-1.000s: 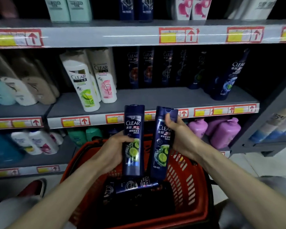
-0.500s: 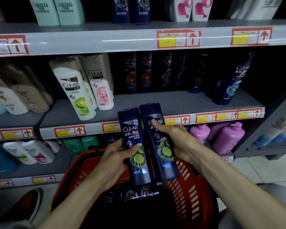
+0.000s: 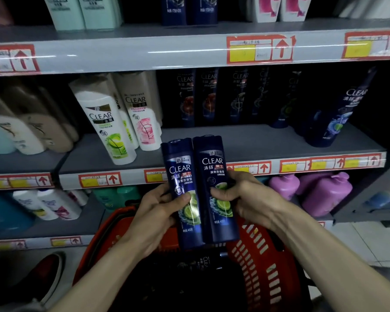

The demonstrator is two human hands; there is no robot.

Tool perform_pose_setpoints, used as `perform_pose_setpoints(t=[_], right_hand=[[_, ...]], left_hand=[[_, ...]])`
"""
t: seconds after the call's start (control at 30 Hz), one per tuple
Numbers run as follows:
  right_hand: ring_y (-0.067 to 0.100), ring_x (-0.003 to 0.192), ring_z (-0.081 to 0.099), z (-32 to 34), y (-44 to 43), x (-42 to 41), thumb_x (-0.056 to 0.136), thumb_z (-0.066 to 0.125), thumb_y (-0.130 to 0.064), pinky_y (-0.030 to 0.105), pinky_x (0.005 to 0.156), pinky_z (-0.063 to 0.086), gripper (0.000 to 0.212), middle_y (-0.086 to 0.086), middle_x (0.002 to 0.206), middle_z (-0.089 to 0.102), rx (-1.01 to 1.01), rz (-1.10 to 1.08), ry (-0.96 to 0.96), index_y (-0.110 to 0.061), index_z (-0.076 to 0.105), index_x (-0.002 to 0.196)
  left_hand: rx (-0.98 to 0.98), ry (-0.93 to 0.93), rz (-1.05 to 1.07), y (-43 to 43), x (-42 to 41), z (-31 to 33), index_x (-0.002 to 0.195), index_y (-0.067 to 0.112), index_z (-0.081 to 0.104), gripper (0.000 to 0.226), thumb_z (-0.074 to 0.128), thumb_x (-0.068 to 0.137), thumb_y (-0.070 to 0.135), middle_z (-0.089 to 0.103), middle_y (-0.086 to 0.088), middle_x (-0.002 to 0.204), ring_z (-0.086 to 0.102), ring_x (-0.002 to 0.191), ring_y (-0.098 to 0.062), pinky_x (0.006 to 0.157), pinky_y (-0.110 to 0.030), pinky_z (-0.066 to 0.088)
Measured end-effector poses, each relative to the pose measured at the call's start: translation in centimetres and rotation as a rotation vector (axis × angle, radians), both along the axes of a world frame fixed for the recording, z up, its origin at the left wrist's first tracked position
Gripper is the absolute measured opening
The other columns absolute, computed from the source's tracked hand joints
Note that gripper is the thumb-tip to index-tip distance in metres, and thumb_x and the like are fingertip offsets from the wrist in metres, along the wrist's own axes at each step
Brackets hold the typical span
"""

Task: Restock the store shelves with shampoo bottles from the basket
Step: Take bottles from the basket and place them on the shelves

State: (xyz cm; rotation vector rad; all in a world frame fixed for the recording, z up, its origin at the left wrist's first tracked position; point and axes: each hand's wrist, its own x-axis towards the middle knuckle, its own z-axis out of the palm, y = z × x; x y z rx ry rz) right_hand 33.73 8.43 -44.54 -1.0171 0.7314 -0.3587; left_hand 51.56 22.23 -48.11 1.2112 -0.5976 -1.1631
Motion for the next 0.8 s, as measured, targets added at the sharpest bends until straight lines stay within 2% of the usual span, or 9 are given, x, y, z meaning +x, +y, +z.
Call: perform_pose_setpoints(t=[0.03, 0.1, 0.2, 0.3, 0.4, 0.53, 0.67, 0.73, 0.8], right_hand=[[0.027, 0.112, 0.071, -0.1, -0.2, 0.1, 0.071, 0.075, 0.013, 0.032, 0.094, 0.053, 0.068, 0.017, 0.116, 0.075, -0.021, -0.011, -0.005, 0.002, 0.054, 0.135], [0.032, 0.112, 0.071, 0.0, -0.5, 0.1, 0.075, 0.073, 0.015, 0.032, 0.095, 0.055, 0.052, 0.022, 0.116, 0.074, -0.059, -0.033, -0.026, 0.01, 0.062, 0.125], [0.03, 0.098, 0.073, 0.5, -1.4, 0.1, 0.078, 0.066, 0.02, 0.035, 0.091, 0.056, 0.034, 0.021, 0.105, 0.076, -0.138, -0.115, -0.054, 0.011, 0.069, 0.111], [0.033, 0.098, 0.071, 1.6, -3.1, -0.3, 0.079, 0.063, 0.024, 0.043, 0.095, 0.056, 0.041, 0.024, 0.11, 0.075, -0.233, -0.257, -0.101, 0.01, 0.066, 0.117], [0.026, 0.095, 0.073, 2.8, -6.1, -1.2, 0.081, 0.065, 0.023, 0.036, 0.085, 0.059, 0.042, 0.013, 0.102, 0.078, -0.356, -0.42, -0.152, 0.003, 0.066, 0.117], [0.02, 0.1, 0.073, 3.9, -10.1, -3.6, 0.085, 0.068, 0.018, 0.033, 0.087, 0.059, 0.043, 0.005, 0.107, 0.077, -0.534, -0.6, -0.163, -0.005, 0.062, 0.121], [0.01, 0.096, 0.073, 4.0, -13.1, -6.4, 0.087, 0.07, 0.012, 0.023, 0.082, 0.059, 0.045, 0.001, 0.107, 0.078, -0.656, -0.713, -0.078, -0.008, 0.061, 0.126], [0.01, 0.096, 0.073, 3.7, -14.5, -7.2, 0.087, 0.071, 0.011, 0.026, 0.087, 0.06, 0.046, 0.004, 0.11, 0.077, -0.682, -0.757, -0.037, -0.008, 0.06, 0.128], [0.013, 0.101, 0.073, 3.3, -15.5, -7.5, 0.088, 0.071, 0.009, 0.032, 0.093, 0.06, 0.05, 0.006, 0.115, 0.075, -0.676, -0.787, -0.006, -0.007, 0.057, 0.133]], left_hand=[[-0.011, -0.006, -0.001, -0.1, 0.3, -0.1, 0.131, 0.009, 0.065, 0.048, 0.079, 0.085, 0.012, 0.073, -0.014, 0.125, 0.07, 0.118, -0.032, 0.091, -0.043, 0.059], [-0.029, -0.021, -0.003, -0.1, 0.6, -0.1, 0.13, 0.009, 0.065, 0.053, 0.084, 0.081, 0.014, 0.073, -0.016, 0.126, 0.07, 0.117, -0.033, 0.089, -0.041, 0.06], [-0.034, -0.096, 0.014, -0.6, 0.7, 1.2, 0.128, 0.017, 0.067, 0.064, 0.09, 0.068, 0.026, 0.074, -0.012, 0.123, 0.072, 0.114, -0.03, 0.087, -0.039, 0.06], [-0.078, -0.159, 0.039, -2.6, 0.3, 3.5, 0.121, 0.022, 0.069, 0.058, 0.09, 0.066, 0.027, 0.075, -0.005, 0.121, 0.072, 0.112, -0.023, 0.089, -0.039, 0.057], [-0.128, -0.162, 0.047, -6.3, -0.7, 6.0, 0.127, 0.012, 0.062, 0.054, 0.082, 0.077, 0.014, 0.077, -0.007, 0.118, 0.074, 0.108, -0.02, 0.087, -0.036, 0.059], [-0.135, -0.173, 0.049, -12.2, -2.5, 8.2, 0.124, 0.004, 0.065, 0.036, 0.072, 0.089, -0.003, 0.078, -0.011, 0.112, 0.074, 0.098, -0.018, 0.091, -0.04, 0.059], [-0.12, -0.24, -0.036, -18.0, -4.6, 8.7, 0.122, 0.016, 0.063, 0.036, 0.075, 0.091, 0.004, 0.079, 0.002, 0.107, 0.076, 0.092, -0.01, 0.071, -0.03, 0.06], [-0.129, -0.308, -0.062, -20.7, -5.7, 8.5, 0.119, 0.02, 0.061, 0.035, 0.076, 0.091, 0.006, 0.079, 0.007, 0.108, 0.076, 0.092, -0.005, 0.063, -0.019, 0.057], [-0.152, -0.36, -0.052, -23.0, -6.7, 8.2, 0.112, 0.02, 0.061, 0.031, 0.076, 0.09, 0.005, 0.079, 0.009, 0.104, 0.075, 0.092, -0.004, 0.066, -0.015, 0.056]])
